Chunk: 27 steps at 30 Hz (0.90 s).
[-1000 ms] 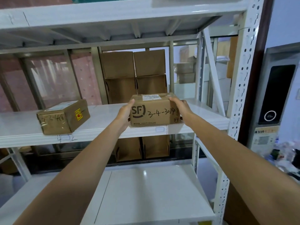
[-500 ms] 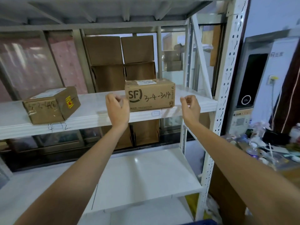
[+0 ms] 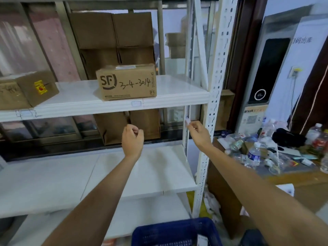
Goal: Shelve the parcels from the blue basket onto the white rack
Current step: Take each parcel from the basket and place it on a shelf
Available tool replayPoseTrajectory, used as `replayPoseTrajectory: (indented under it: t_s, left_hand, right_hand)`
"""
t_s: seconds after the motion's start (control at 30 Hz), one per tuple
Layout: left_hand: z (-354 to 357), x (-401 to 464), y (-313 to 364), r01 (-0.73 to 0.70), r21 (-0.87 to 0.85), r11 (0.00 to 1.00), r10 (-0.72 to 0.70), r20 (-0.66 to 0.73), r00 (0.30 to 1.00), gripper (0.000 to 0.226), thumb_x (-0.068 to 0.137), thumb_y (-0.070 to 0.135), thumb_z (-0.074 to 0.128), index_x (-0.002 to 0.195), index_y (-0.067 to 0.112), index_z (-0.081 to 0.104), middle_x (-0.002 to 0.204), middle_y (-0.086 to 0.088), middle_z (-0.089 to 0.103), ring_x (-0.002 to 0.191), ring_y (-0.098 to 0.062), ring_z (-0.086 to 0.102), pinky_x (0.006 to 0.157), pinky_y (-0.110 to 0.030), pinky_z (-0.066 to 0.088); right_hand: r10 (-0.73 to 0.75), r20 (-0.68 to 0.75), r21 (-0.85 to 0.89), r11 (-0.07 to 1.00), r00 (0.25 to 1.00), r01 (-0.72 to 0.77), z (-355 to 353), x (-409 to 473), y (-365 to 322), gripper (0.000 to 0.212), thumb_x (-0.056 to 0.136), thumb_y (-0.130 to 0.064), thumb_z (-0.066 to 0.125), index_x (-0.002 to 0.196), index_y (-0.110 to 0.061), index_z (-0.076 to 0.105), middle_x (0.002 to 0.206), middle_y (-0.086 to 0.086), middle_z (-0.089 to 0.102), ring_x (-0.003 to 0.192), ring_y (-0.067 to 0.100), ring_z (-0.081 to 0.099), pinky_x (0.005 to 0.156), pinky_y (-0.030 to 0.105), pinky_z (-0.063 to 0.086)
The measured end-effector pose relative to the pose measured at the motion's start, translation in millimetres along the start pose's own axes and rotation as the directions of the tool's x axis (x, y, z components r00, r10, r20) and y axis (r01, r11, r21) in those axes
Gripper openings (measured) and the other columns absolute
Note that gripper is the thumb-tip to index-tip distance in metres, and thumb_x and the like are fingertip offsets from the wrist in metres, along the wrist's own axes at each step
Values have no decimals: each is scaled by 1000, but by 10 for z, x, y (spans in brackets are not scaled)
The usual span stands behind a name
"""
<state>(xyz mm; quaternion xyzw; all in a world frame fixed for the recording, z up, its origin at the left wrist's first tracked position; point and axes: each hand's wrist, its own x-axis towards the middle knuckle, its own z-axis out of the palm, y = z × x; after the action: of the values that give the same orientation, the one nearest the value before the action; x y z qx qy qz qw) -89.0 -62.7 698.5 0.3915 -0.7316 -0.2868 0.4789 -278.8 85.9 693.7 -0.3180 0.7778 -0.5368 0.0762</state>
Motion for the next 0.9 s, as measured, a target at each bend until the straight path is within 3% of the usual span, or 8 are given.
replayPoseTrajectory:
  t_s: [0.1, 0.23, 0.37, 0.57, 0.77, 0.83, 0.9]
  left_hand:
    - [352, -307, -86, 108, 66, 992, -118, 182, 976, 17, 88, 20, 55, 99, 7, 57, 104, -12, 61, 99, -30, 56, 86, -40, 46]
    - [612, -721, -176, 292, 146, 945, -326, 397, 858, 28, 92, 26, 52, 115, 11, 58, 122, -8, 59, 111, -25, 53, 90, -32, 40]
    - [748, -989, -288, 382, 177, 907, -419, 475, 774, 29, 94, 24, 51, 117, 8, 57, 123, -5, 57, 103, -17, 47, 84, -25, 32]
    - [983, -1365, -875, 428, 263, 864, -500, 530, 684, 29, 92, 26, 52, 112, 7, 58, 117, -6, 59, 114, -27, 53, 97, -36, 40]
    - [1431, -2042, -2086, 402, 296, 867, -497, 589, 638, 12, 93, 22, 49, 90, 11, 53, 92, -5, 48, 85, -19, 44, 78, -32, 33]
    - [1642, -2364, -2617, 408, 324, 853, -520, 589, 619, 20, 92, 23, 50, 76, 11, 48, 77, -4, 46, 72, -20, 42, 73, -33, 31]
    - [1904, -2725, -3207, 403, 367, 838, -545, 590, 596, 36, 91, 20, 50, 60, 15, 32, 59, -1, 32, 55, -18, 31, 60, -31, 25]
  right_hand:
    - [39, 84, -18, 999, 996, -38, -161, -65, 347, 36, 96, -40, 52, 122, -16, 56, 112, 1, 60, 98, 18, 55, 83, 31, 41]
    - [110, 208, -31, 994, 972, -106, -253, -230, 782, 38, 95, -39, 54, 127, -18, 54, 115, 0, 58, 105, 19, 55, 93, 35, 45]
    - [183, 281, -72, 983, 942, -169, -221, -355, 1160, 42, 92, -40, 58, 127, -18, 54, 113, 0, 59, 108, 21, 57, 95, 37, 45]
    - [305, 353, -126, 952, 885, -278, 75, -643, 1851, 44, 91, -41, 59, 129, -19, 53, 115, 0, 58, 106, 21, 56, 93, 36, 46]
    - [394, 413, -240, 917, 821, -320, 811, -1045, 3103, 46, 92, -41, 58, 131, -18, 50, 126, 2, 58, 113, 22, 54, 95, 33, 42]
    - [423, 436, -279, 903, 795, -327, 1071, -1277, 3610, 48, 94, -40, 56, 135, -16, 48, 129, 4, 56, 118, 26, 53, 99, 36, 42]
    - [457, 471, -332, 884, 755, -328, 1362, -1522, 4225, 48, 95, -41, 55, 135, -15, 47, 129, 5, 56, 115, 28, 54, 100, 41, 43]
